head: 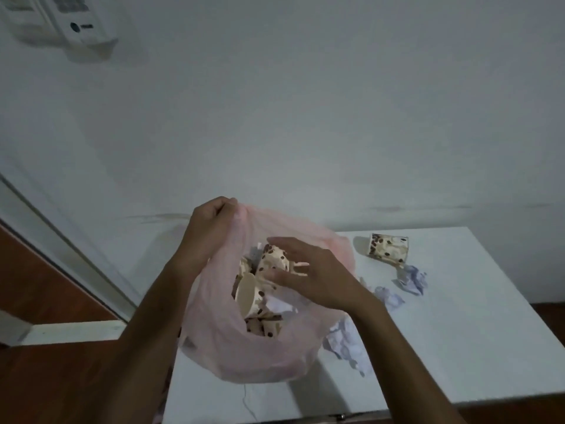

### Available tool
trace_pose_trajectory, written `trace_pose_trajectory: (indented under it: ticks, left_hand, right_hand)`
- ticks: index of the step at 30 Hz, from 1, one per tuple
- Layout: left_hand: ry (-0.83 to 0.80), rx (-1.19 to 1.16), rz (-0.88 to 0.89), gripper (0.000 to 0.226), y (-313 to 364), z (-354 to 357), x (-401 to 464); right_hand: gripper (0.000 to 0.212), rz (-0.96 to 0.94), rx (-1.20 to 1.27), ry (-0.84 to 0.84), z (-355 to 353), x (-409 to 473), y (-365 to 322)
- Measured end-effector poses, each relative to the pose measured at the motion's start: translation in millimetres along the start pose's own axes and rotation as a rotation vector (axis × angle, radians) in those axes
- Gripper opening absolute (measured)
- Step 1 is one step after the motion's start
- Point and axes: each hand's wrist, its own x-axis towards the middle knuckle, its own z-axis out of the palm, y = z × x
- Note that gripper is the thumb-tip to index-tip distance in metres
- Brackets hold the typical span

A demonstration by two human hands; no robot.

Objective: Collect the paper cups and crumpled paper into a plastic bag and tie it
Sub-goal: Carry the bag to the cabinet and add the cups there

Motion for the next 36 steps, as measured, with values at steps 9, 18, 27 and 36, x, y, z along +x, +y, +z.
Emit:
trace_pose_trajectory:
  ticks: [9,18,27,36]
  left_hand:
    - [-0.020,-0.013,-0.002,0.030,-8,8,-6]
    - [-0.049,-0.007,-0.035,0.029,-15,9,-14]
    - [-0.062,-0.060,-0.049,0.028,-16,11,-17]
    - [-0.056,-0.067,-0.031,0.027,-15,11,-14]
  right_hand:
    - [0.019,0.348,-0.005,0.730,-18,-81,74]
    - [0.073,0.743,-0.284,0.270,58,-103,149]
    - [0.031,0.527,-0.407,0.574,60,-112,173]
    - [0.012,0.370,-0.083,0.675,5,-100,95]
